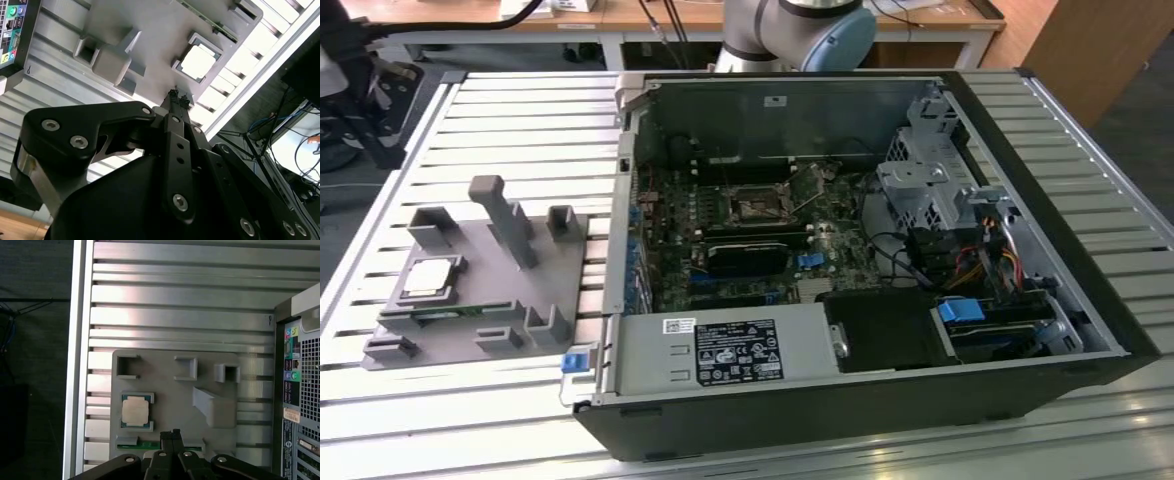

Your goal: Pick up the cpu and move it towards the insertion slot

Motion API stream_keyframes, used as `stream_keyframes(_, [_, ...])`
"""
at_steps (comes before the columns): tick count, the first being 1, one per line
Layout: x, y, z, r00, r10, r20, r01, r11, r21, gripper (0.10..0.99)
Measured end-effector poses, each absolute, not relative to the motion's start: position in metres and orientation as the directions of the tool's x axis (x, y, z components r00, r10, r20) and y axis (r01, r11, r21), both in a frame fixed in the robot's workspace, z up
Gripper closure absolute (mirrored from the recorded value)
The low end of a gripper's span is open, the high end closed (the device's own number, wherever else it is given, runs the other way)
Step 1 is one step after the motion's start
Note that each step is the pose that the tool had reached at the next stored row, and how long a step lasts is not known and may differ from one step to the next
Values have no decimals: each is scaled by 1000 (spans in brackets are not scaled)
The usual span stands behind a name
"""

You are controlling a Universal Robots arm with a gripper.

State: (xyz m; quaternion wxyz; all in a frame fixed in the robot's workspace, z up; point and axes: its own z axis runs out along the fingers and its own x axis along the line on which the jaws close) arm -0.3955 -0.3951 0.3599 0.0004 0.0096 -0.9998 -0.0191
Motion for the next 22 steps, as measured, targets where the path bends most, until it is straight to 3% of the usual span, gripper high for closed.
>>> stream_keyframes(22, [-407,-395,360,-1000,-19,0,-19,999,38,980])
